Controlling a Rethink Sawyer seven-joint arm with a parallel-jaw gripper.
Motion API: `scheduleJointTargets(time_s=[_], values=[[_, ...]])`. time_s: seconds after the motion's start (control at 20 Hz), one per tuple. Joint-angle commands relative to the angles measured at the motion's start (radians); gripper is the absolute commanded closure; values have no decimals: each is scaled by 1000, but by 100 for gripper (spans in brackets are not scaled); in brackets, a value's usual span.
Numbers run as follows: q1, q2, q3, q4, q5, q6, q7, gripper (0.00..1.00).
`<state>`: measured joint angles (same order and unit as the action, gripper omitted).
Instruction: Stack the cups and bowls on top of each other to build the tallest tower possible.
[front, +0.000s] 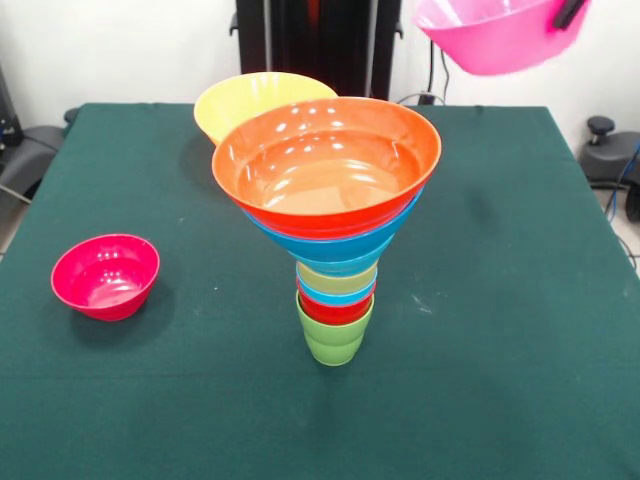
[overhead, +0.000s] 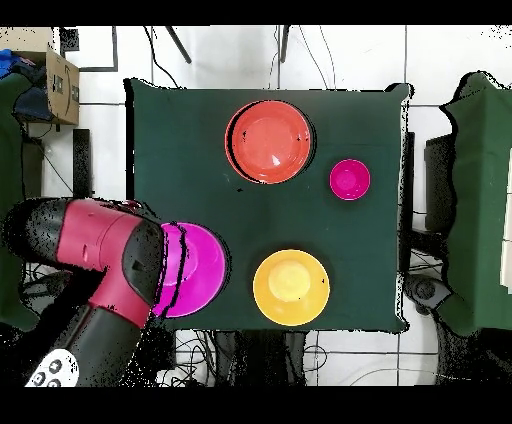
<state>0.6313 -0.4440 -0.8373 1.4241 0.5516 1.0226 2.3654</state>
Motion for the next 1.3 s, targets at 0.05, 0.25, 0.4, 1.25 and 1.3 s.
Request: scheduleJointTargets(time_s=[0.05,0.25,0.4,1.25,1.3], values=[[-55,10,-3,-180,-104,230,162,100],[-79,23,-27,-245,-126,273,151,100],[-92,37,-47,-284,-145,271,141,100],[-192,54,-103,-502,-235,398,31,100],[-198,53,-102,-512,-238,403,27,100]])
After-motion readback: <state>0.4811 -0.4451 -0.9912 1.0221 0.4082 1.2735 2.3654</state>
